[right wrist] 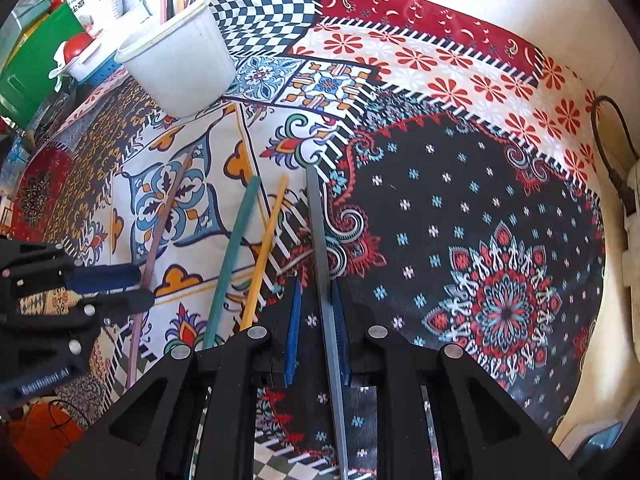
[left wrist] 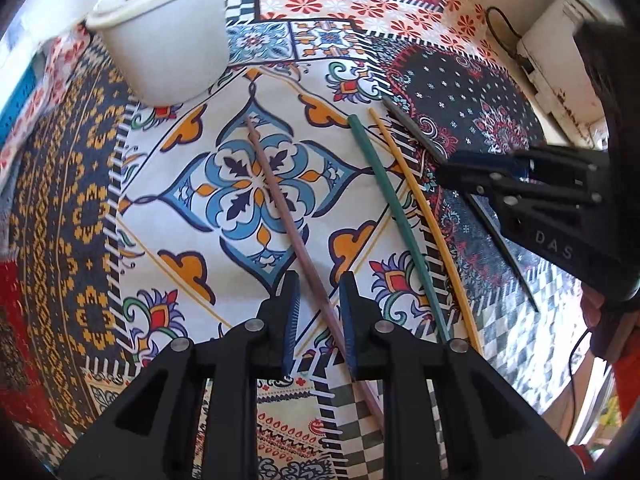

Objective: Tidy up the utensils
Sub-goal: 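Lift the dark grey stick with the right tool while the left tool lifts the brown stick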

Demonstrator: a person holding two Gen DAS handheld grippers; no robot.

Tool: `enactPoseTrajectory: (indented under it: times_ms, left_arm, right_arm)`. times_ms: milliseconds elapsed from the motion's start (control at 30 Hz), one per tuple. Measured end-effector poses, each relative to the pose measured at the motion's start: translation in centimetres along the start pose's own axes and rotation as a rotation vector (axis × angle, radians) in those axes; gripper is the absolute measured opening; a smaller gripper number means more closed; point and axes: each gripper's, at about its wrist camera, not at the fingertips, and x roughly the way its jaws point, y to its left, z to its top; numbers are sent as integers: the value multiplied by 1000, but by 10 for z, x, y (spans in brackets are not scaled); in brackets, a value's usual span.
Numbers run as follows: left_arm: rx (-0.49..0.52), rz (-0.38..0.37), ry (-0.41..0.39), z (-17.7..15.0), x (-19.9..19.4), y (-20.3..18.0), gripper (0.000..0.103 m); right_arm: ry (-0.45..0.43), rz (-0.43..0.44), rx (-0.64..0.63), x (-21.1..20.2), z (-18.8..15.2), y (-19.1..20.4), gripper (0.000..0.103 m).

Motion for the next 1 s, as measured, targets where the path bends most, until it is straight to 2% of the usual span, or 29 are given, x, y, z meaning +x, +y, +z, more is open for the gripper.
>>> enactPoseTrajectory:
  times_ms: [267,300,400,567,700,933,1000]
  left_arm:
    - [52,59,-49,12,7,-13,19]
    - [62,70,-53,13,8,-15,19]
    - [95,105,-62,18,11,-20,11]
    - [66,64,-42,25,11,-9,4]
    - [22,45,-40,26,5,3,3]
    - [-21,11,-137,24,-37,12,3]
    - [-28,2,-173,15,-61,27,3]
  right_arm:
    - [-14,-19,-5,8,9,9,14]
    - [-17,-24,-5,9,9,11,11]
    - [-14,-11,18,7,9,6,6]
    - [-34,10,59,-1,11,-4,6]
    - [-82,13,76,-17,12,-7,6]
    - [-171,10,104,-54,9,-14,6]
    - [-193,9,104,-64,9,-16,6]
